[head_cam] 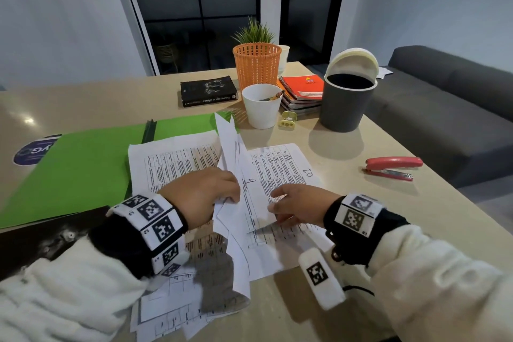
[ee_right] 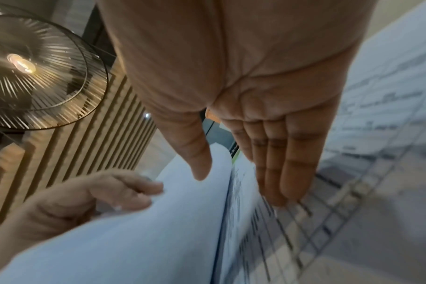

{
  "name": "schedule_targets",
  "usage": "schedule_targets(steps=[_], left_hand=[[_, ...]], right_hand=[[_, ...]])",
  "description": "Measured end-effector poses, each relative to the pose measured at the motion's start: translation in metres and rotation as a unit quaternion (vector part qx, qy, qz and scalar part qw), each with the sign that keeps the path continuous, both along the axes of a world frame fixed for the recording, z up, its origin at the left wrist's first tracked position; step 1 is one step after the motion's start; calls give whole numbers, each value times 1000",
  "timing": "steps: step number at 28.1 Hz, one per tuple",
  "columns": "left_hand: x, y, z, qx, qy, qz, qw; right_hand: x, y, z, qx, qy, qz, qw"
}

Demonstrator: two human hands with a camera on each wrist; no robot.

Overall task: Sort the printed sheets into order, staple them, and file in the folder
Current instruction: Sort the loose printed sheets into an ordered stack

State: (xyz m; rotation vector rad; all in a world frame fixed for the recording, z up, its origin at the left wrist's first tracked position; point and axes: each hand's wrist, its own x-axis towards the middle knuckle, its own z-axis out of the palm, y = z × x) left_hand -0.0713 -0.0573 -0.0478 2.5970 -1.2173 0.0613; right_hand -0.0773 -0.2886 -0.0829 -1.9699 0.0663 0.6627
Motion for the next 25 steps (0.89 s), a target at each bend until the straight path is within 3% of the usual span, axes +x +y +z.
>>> schedule_targets(steps=[8, 13, 16, 20, 25], left_hand=[[-4, -9, 18, 37, -8, 8, 999], [-5, -8, 30, 62, -20, 4, 998], [-4, 1, 34, 54, -35, -17, 998], [-3, 3, 39, 39, -48, -37, 997], [-4, -17, 27, 40, -31, -40, 998]], right_hand=[[9, 20, -4, -121, -47, 14, 991], [6, 29, 6, -32, -51, -27, 998], [1, 22, 19, -40, -107, -38, 993], [-1, -7, 37, -126, -208, -91, 966], [-6, -60, 60, -188, -284, -232, 911]])
